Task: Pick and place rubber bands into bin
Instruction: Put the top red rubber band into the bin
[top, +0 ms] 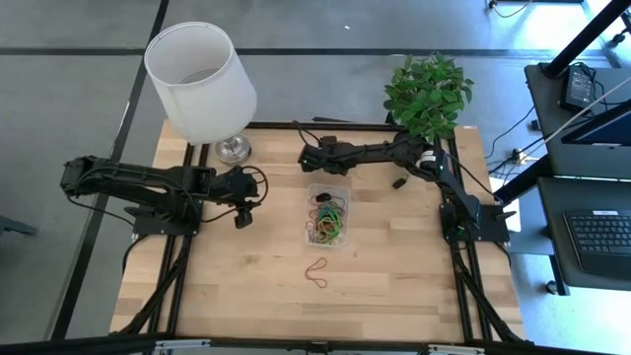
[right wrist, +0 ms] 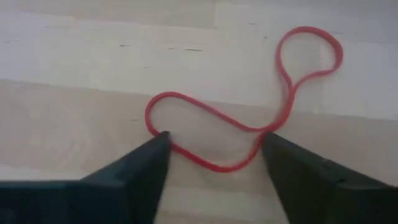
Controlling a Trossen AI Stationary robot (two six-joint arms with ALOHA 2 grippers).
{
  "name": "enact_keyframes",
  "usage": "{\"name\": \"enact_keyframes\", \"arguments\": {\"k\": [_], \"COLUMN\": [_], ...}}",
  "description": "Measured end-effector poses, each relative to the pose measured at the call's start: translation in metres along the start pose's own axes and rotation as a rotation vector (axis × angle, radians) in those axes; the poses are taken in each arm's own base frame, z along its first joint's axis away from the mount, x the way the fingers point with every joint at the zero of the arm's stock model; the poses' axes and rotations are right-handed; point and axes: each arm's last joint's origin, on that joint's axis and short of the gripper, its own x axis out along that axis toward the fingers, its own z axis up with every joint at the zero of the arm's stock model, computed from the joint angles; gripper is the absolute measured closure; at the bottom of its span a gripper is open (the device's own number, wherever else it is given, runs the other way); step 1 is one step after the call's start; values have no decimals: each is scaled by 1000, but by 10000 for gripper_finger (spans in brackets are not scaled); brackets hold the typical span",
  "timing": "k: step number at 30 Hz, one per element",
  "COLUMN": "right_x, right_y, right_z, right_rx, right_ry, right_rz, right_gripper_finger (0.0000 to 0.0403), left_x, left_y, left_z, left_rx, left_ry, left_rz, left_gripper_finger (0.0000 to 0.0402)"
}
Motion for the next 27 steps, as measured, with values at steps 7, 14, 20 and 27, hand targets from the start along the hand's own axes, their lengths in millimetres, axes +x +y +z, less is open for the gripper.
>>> {"name": "enact_keyframes", "arguments": {"k": [7,14,20,27], "right_x": [0,-3,-25,-95], "right_y": [2,4,6,1], "right_z": [0,-5,-13,-5], "right_rx": [-75,-145,-222,-304], "right_ry": [16,48,90,42], "right_rz": [32,51,73,135], "right_gripper_finger": [304,393,399,401], "left_x": [0,0,0,0], "left_y": [0,0,0,2], "left_z": [0,0,2,4], "left_rx": [0,-7,-10,-14], "left_ry": [-1,-6,-23,-49], "left_rz": [2,4,26,75], "left_gripper_finger": [274,274,274,274]}}
